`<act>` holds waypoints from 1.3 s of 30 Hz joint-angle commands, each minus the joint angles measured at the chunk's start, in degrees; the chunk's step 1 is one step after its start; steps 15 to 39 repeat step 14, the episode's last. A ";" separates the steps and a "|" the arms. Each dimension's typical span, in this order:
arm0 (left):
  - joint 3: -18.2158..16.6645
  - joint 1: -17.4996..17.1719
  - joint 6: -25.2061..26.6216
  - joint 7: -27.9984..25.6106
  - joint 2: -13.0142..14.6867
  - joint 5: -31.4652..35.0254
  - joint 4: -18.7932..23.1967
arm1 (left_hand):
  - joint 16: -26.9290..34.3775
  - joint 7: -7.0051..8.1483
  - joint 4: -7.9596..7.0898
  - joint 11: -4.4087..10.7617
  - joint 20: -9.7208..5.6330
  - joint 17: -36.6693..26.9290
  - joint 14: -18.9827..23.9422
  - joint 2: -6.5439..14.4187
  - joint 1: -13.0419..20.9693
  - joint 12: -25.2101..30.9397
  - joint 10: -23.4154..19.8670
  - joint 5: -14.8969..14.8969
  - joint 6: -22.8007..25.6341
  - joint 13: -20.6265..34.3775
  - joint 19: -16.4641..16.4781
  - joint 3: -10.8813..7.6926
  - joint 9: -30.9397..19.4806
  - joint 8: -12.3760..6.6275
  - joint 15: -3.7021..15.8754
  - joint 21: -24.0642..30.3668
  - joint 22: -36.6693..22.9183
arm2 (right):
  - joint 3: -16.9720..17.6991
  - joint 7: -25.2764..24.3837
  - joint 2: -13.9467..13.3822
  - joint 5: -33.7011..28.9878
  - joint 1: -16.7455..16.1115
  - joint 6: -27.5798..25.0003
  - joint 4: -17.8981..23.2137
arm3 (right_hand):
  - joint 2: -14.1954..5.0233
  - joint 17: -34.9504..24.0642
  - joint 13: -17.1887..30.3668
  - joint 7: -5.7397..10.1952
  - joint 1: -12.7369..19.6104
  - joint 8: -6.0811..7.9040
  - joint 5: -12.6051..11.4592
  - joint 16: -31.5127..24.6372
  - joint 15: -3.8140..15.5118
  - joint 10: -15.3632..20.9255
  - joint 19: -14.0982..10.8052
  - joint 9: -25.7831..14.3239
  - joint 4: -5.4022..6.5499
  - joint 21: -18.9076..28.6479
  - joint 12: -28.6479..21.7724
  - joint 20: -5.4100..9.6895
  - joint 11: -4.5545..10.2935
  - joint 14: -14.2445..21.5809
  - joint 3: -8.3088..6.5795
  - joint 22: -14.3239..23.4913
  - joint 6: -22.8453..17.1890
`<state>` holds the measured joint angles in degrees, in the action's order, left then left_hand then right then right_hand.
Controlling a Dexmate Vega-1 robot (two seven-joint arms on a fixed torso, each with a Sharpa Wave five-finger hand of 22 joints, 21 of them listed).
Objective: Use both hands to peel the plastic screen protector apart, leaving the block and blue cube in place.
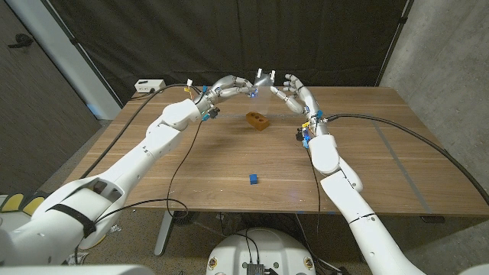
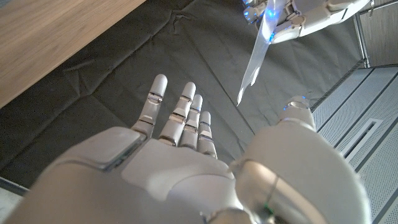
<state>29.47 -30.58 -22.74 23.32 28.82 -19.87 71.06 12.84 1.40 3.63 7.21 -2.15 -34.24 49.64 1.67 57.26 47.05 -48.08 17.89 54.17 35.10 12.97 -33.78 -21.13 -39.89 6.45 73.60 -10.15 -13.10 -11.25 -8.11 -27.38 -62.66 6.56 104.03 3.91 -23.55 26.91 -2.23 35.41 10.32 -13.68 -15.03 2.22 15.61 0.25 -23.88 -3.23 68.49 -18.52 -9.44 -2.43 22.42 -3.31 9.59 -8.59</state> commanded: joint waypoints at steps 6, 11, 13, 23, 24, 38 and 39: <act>-1.89 -1.77 -3.30 3.79 1.74 -3.34 -1.50 | -0.14 -0.24 -0.08 1.47 -4.02 0.02 0.58 -0.21 -0.16 0.43 0.17 -0.12 0.87 0.12 -0.12 -0.67 -0.28 -0.59 5.95 0.54 -0.14 | -2.49 0.10 -0.59 -6.59 0.79 -9.28 5.35 | 0.07 2.91 -4.25 0.18 -2.05 0.39 -0.27 3.43 -1.53 -2.10 5.37 3.82 0.45 -5.86 3.20 -0.13 0.00 -6.33 1.04 0.06 1.66; -2.65 -3.40 -2.77 3.95 2.52 -4.60 -0.82 | -0.16 -0.30 -0.11 1.44 -4.02 0.05 0.64 -0.25 -0.22 0.54 0.15 -0.18 0.95 0.21 -0.14 -0.75 -0.16 -0.62 5.95 0.57 -0.13 | -4.63 -1.68 -0.67 -8.26 0.06 -10.35 6.72 | -0.22 4.09 -5.76 0.71 -2.55 0.68 -0.45 4.06 -1.80 -1.74 7.70 5.16 0.60 -8.15 3.81 0.06 -0.01 -8.29 1.14 0.07 1.18; -3.20 -4.57 -1.62 3.59 3.47 -5.18 0.49 | -0.16 -0.15 -0.11 1.49 -4.06 0.05 0.66 -0.25 -0.23 0.50 0.20 -0.19 0.90 0.16 -0.17 -0.77 -0.22 -0.65 5.94 0.57 -0.13 | -5.49 -3.16 -0.63 -7.90 0.27 -8.42 5.97 | -0.43 4.32 -6.08 0.82 -2.84 0.71 -0.47 3.88 -1.84 -1.61 7.38 5.47 0.75 -8.37 3.90 0.60 0.03 -8.08 1.16 0.10 1.09; -3.22 -4.61 -1.49 3.53 3.50 -5.16 0.59 | -0.15 -0.12 -0.12 1.52 -4.04 0.05 0.67 -0.25 -0.24 0.52 0.28 -0.20 0.82 0.23 -0.14 -0.77 -0.26 -0.65 5.94 0.58 -0.13 | -5.55 -3.29 -0.72 -7.83 0.31 -8.40 5.94 | -0.47 4.37 -6.16 0.83 -2.90 0.71 -0.48 3.85 -1.87 -1.56 7.21 5.55 0.78 -8.39 3.92 0.70 -0.06 -8.06 1.17 0.11 1.09; -3.22 -4.61 -1.49 3.53 3.50 -5.16 0.59 | -0.15 -0.12 -0.12 1.52 -4.04 0.05 0.67 -0.25 -0.24 0.52 0.28 -0.20 0.82 0.23 -0.14 -0.77 -0.26 -0.65 5.94 0.58 -0.13 | -5.55 -3.29 -0.72 -7.83 0.31 -8.40 5.94 | -0.47 4.37 -6.16 0.83 -2.90 0.71 -0.48 3.85 -1.87 -1.56 7.21 5.55 0.78 -8.39 3.92 0.70 -0.06 -8.06 1.17 0.11 1.09; -3.22 -4.61 -1.49 3.53 3.50 -5.16 0.59 | -0.15 -0.12 -0.12 1.52 -4.04 0.05 0.67 -0.25 -0.24 0.52 0.28 -0.20 0.82 0.23 -0.14 -0.77 -0.26 -0.65 5.94 0.58 -0.13 | -5.55 -3.29 -0.72 -7.83 0.31 -8.40 5.94 | -0.47 4.37 -6.16 0.83 -2.90 0.71 -0.48 3.85 -1.87 -1.56 7.21 5.55 0.78 -8.39 3.92 0.70 -0.06 -8.06 1.17 0.11 1.09; -3.22 -4.61 -1.49 3.53 3.50 -5.16 0.59 | -0.15 -0.12 -0.12 1.52 -4.04 0.05 0.67 -0.25 -0.24 0.52 0.28 -0.20 0.82 0.23 -0.14 -0.77 -0.26 -0.65 5.94 0.58 -0.13 | -5.55 -3.29 -0.72 -7.83 0.31 -8.40 5.94 | -0.47 4.37 -6.16 0.83 -2.90 0.71 -0.48 3.85 -1.87 -1.56 7.21 5.55 0.78 -8.39 3.92 0.70 -0.06 -8.06 1.17 0.11 1.09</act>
